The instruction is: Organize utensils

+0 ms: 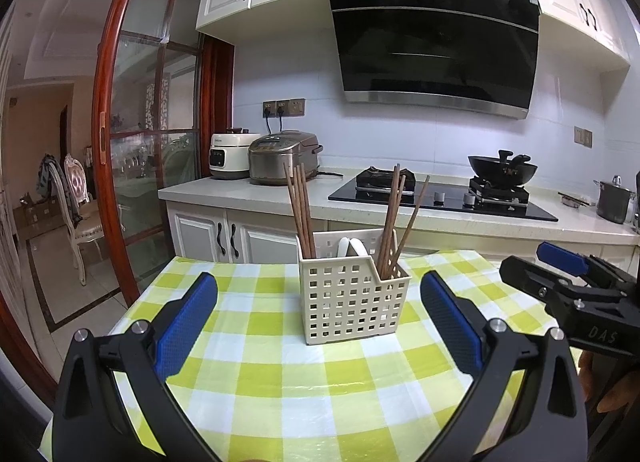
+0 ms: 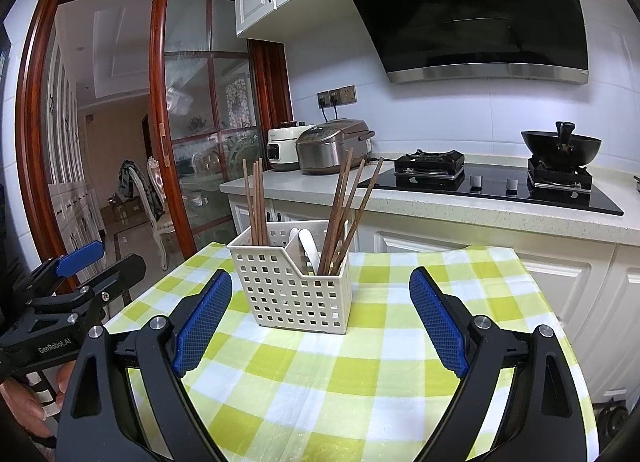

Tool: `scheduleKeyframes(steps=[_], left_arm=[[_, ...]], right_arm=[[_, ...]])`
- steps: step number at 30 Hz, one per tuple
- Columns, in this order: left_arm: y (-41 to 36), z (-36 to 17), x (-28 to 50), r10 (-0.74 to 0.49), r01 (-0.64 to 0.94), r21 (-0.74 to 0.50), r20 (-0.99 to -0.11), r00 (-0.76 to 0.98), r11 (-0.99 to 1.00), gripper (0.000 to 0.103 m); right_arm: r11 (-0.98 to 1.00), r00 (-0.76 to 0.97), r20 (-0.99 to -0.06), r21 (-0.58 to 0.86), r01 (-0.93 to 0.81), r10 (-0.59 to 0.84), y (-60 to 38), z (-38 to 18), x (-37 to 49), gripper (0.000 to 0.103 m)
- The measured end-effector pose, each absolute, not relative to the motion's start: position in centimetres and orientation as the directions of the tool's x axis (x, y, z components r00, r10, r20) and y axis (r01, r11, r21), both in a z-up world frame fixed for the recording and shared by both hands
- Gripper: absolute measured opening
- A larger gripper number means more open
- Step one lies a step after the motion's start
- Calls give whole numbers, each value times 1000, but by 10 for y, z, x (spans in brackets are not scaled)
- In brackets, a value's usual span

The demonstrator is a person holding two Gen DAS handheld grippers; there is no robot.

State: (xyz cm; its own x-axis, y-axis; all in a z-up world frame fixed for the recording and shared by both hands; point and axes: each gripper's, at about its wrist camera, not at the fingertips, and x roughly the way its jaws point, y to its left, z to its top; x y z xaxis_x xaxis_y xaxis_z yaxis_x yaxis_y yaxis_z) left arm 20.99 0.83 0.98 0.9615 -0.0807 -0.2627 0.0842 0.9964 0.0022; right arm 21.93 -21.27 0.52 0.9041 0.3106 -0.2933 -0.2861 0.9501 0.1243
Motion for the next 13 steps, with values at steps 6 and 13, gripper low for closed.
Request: scheduleKeyframes(steps=[6, 13], left_arm=[[9, 6, 212, -86, 89, -1, -279, 957, 996, 98], [11, 7, 214, -107, 106, -20, -290, 951, 994, 98]], right_arm=[[951, 904, -295, 126, -284, 309, -215, 4, 217, 85], [950, 904, -295, 126, -285, 310, -216, 4, 214, 85]])
